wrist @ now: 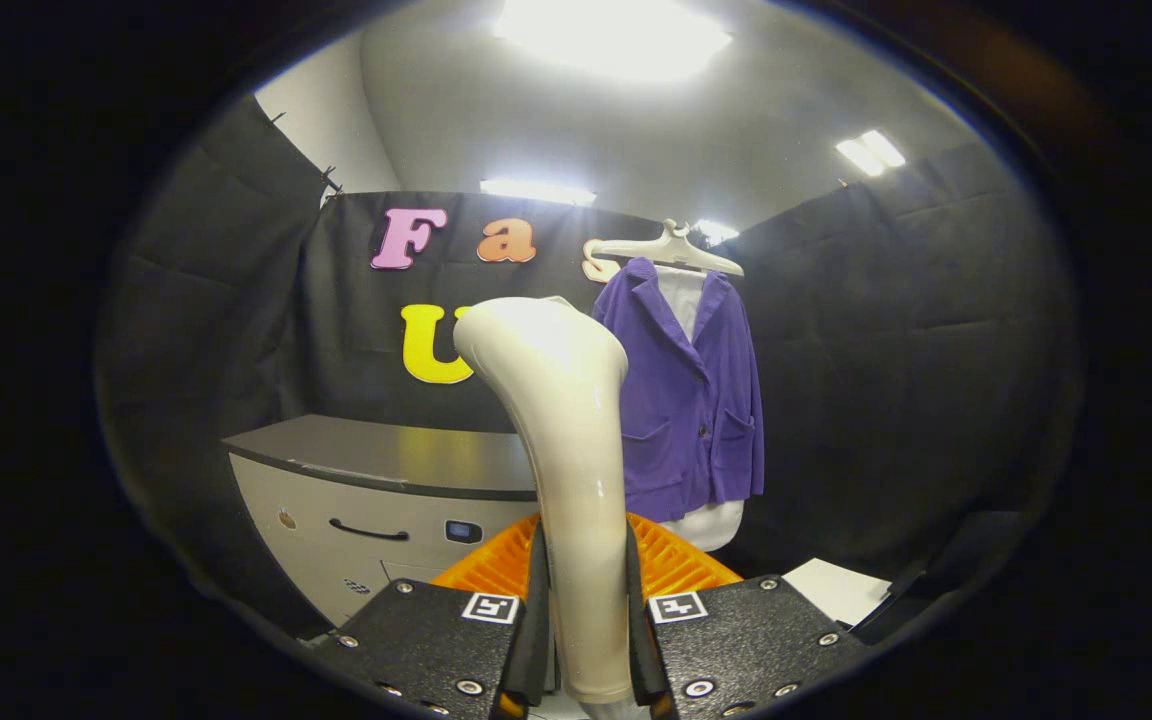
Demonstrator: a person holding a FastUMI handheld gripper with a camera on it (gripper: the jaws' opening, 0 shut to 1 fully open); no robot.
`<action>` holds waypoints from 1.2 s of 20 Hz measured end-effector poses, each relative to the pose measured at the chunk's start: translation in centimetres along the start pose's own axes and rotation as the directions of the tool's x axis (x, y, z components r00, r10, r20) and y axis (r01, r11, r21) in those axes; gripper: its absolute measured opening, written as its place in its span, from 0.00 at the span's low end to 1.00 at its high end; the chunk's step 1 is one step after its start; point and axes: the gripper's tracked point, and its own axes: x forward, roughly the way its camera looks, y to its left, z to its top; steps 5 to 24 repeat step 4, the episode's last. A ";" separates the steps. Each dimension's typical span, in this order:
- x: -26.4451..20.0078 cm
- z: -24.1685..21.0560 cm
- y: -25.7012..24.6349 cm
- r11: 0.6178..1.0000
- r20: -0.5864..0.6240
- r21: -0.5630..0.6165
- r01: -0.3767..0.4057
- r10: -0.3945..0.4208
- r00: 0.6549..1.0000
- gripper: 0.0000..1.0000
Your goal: Iron the clothes twice with a garment steamer, once on the left side and once on the right side.
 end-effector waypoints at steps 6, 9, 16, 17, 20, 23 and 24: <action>0.0 -0.6 0.3 1.000 -0.014 -0.001 -0.005 0.005 1.000 0.33; 0.0 -0.6 0.3 1.000 -0.014 -0.001 -0.005 0.005 1.000 0.33; 0.0 -0.6 0.3 1.000 -0.014 -0.001 -0.005 0.005 1.000 0.33; 0.0 -0.6 0.3 1.000 -0.014 -0.001 -0.005 0.005 1.000 0.33; 0.0 -0.6 0.3 1.000 -0.014 -0.001 -0.005 0.005 1.000 0.33; 0.0 -0.6 0.3 1.000 -0.014 -0.001 -0.005 0.005 1.000 0.33; 0.0 -0.6 0.3 1.000 -0.014 -0.001 -0.005 0.005 1.000 0.33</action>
